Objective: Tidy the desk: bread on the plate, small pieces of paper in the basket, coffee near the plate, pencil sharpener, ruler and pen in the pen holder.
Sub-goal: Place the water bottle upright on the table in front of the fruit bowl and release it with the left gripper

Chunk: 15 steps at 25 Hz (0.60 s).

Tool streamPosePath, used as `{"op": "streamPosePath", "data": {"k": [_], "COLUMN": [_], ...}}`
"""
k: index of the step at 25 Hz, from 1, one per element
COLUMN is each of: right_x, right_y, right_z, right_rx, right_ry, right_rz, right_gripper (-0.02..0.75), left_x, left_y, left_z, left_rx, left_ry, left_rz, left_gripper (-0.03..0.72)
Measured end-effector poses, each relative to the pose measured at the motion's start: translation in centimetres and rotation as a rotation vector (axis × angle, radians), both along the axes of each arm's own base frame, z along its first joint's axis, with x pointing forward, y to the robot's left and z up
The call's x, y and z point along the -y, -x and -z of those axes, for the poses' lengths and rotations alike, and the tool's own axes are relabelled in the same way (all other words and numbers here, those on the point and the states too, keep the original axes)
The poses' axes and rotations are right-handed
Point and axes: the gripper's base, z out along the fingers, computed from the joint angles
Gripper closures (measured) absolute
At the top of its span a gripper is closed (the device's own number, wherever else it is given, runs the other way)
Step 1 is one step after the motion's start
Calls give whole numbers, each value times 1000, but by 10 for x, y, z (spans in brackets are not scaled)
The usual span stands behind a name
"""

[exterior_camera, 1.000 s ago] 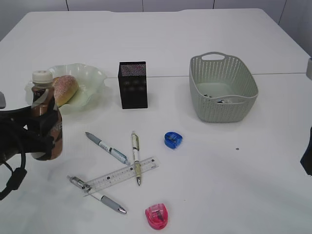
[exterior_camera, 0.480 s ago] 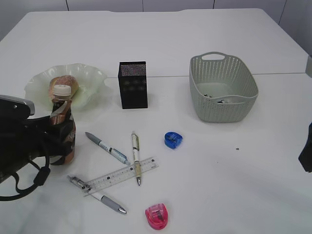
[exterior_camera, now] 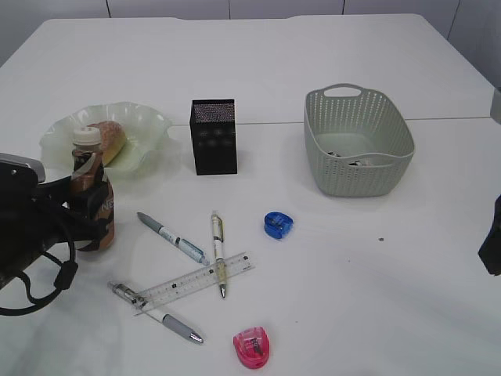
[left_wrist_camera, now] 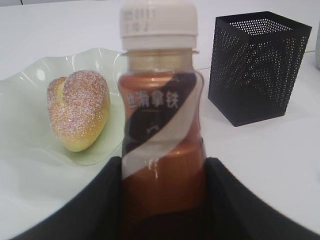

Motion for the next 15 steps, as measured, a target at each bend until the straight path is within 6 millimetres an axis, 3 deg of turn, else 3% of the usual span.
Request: {"op": "streamPosePath", "data": {"k": [15], "right_x": [0], "right_y": [0], "right_z": [0], "right_rx": [0], "right_ry": [0], "right_rz": [0], "right_gripper": [160], "left_x": [2], "left_y": [-2], "left_z": [8], "left_rx": [40], "left_ry": [0], "left_rz": [78], "left_gripper": [338]}}
